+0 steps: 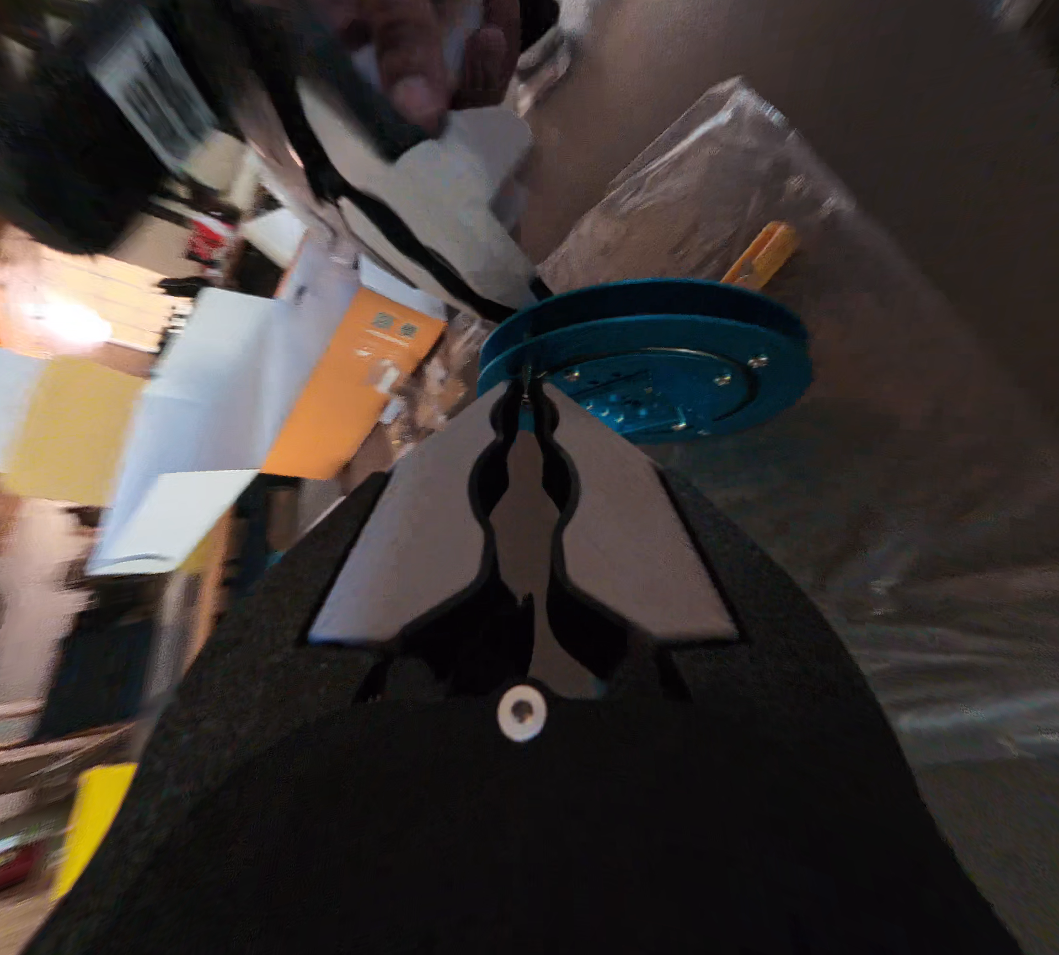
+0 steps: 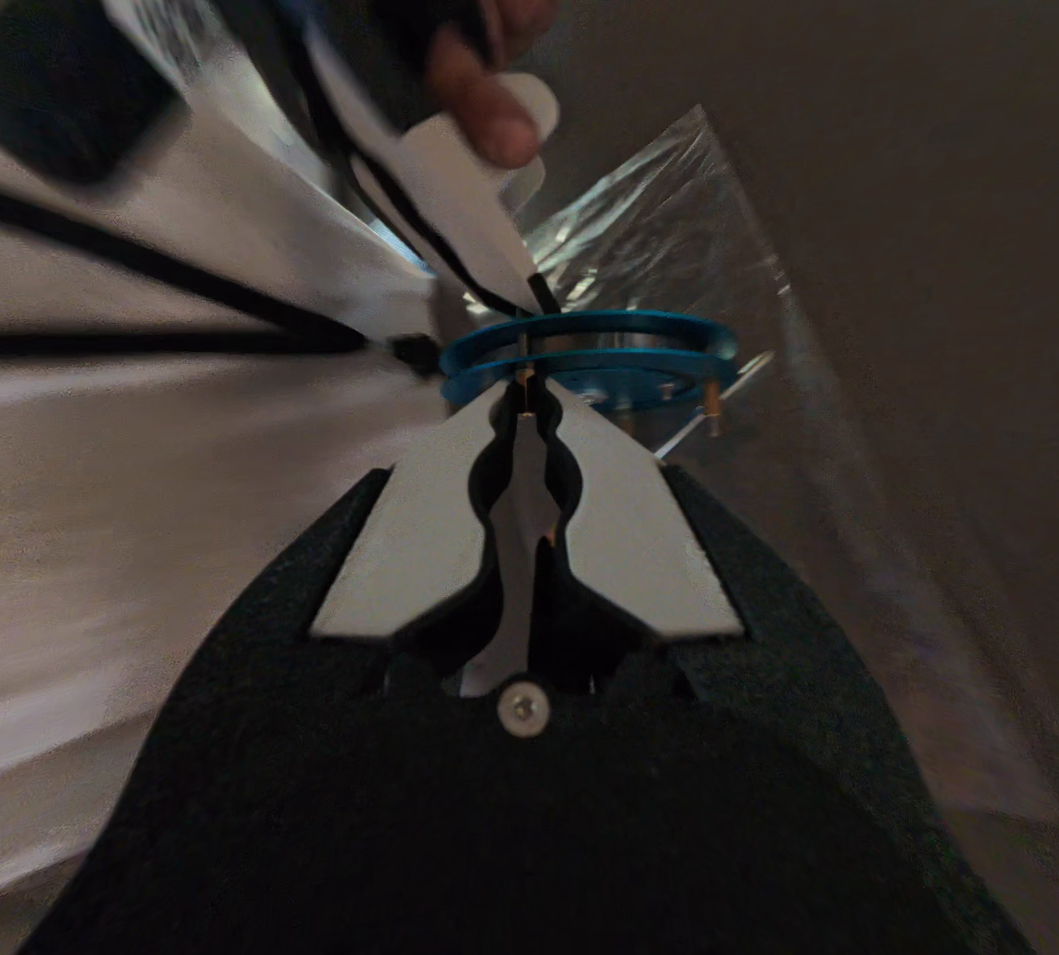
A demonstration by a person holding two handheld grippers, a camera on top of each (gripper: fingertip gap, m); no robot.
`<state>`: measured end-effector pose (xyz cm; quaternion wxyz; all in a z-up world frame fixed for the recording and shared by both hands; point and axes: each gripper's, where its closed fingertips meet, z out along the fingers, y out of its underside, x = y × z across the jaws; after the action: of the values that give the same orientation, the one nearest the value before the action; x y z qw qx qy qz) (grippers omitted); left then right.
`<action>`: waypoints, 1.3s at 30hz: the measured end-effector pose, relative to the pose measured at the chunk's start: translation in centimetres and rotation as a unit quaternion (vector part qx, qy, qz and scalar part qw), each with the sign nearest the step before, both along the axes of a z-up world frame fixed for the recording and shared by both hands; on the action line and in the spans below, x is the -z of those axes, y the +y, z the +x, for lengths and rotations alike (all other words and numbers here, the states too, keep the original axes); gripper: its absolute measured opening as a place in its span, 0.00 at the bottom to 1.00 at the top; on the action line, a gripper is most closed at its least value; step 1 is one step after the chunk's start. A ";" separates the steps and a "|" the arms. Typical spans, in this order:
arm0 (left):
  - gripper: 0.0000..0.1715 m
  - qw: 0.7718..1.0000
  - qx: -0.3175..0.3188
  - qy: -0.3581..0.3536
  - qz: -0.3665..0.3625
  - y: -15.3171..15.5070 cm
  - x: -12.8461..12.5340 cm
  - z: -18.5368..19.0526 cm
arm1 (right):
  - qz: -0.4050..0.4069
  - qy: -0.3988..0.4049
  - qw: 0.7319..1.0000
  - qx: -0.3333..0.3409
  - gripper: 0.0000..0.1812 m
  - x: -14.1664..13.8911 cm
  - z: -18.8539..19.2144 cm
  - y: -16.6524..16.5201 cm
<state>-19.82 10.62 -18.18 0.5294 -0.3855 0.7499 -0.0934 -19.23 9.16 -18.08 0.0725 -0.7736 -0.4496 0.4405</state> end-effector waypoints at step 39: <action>0.02 0.985 -0.012 0.003 0.170 0.6 -0.1 -0.1 | -0.145 0.040 0.988 0.044 0.02 -0.2 -0.1 0.0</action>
<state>-19.96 11.24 -18.07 0.5863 -0.2998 0.7514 0.0427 -19.32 9.12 -17.87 -0.0033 -0.7766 -0.3437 0.5279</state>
